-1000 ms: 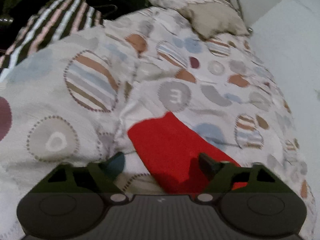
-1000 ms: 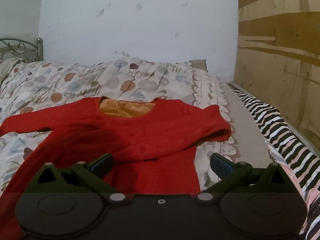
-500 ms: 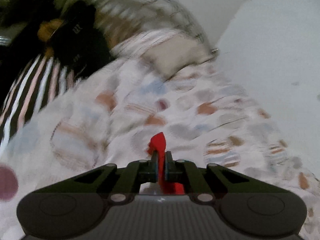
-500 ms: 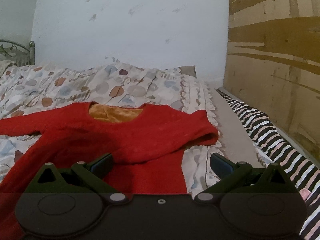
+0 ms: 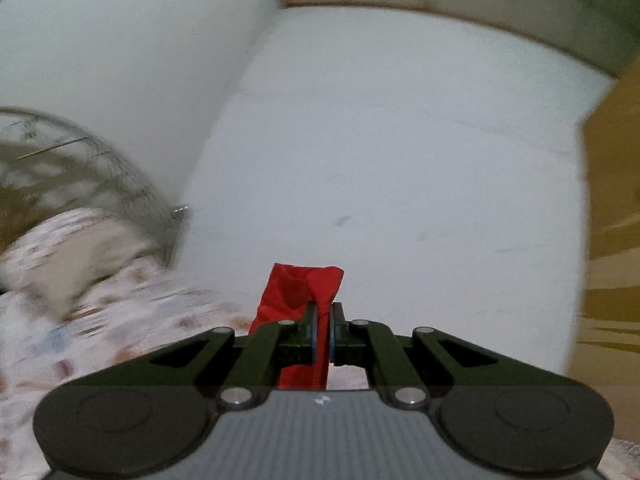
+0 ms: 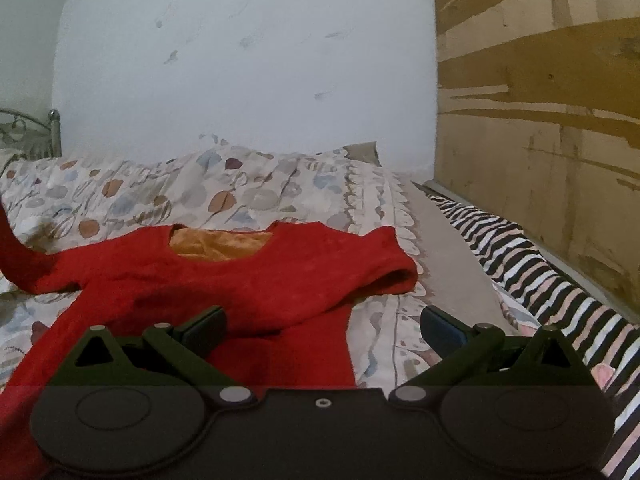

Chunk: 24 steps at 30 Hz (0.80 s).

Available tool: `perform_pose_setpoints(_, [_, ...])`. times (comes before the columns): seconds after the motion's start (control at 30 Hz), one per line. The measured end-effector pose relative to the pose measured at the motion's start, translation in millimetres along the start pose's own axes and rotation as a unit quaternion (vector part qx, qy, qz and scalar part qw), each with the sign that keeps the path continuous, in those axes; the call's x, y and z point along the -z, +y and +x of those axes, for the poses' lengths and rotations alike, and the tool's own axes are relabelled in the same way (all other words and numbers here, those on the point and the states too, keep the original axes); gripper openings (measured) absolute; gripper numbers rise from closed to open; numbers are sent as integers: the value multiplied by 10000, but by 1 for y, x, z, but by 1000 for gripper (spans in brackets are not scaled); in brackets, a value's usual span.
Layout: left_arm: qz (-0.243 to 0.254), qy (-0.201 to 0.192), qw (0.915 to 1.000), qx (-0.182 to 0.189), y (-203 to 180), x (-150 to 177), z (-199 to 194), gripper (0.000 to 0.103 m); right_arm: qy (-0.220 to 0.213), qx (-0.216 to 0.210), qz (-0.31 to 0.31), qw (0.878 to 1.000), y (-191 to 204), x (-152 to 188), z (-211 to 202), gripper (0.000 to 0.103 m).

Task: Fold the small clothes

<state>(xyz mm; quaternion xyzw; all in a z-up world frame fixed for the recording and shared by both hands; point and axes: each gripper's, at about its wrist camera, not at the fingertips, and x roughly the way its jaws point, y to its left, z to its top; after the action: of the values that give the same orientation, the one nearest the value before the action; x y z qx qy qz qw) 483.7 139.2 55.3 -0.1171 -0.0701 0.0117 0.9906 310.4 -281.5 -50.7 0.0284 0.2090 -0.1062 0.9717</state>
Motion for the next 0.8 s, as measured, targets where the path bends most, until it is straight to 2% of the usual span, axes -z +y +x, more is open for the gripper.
perform_pose_setpoints(0.1, [79,-56,9981,607,-43,4,-5,4,-38,45,93,9999,-7,1,-2,102])
perform_pose_setpoints(0.17, [53,-3,9961,878,-69,10,-8,4,-36,85,162,9998,-13,3,-3,102])
perform_pose_setpoints(0.3, [-19,280,9880,1517,-116,34,-13,4,-19,186,261,9995,-23,7,-3,102])
perform_pose_setpoints(0.4, [89,566,9785,1979,-149,57,-21,4,-25,285,280,9992,-30,10,-5,102])
perform_pose_setpoints(0.57, [76,1120,9634,2435,-180,99,-37,4,15,476,407,9980,-43,16,-5,102])
perform_pose_setpoints(0.7, [167,1527,9519,2651,-192,132,-54,4,53,542,531,9971,-51,21,-5,102])
perform_pose_setpoints(0.8, [208,1845,9412,2822,-195,144,-64,4,74,566,524,9970,-52,24,-5,102])
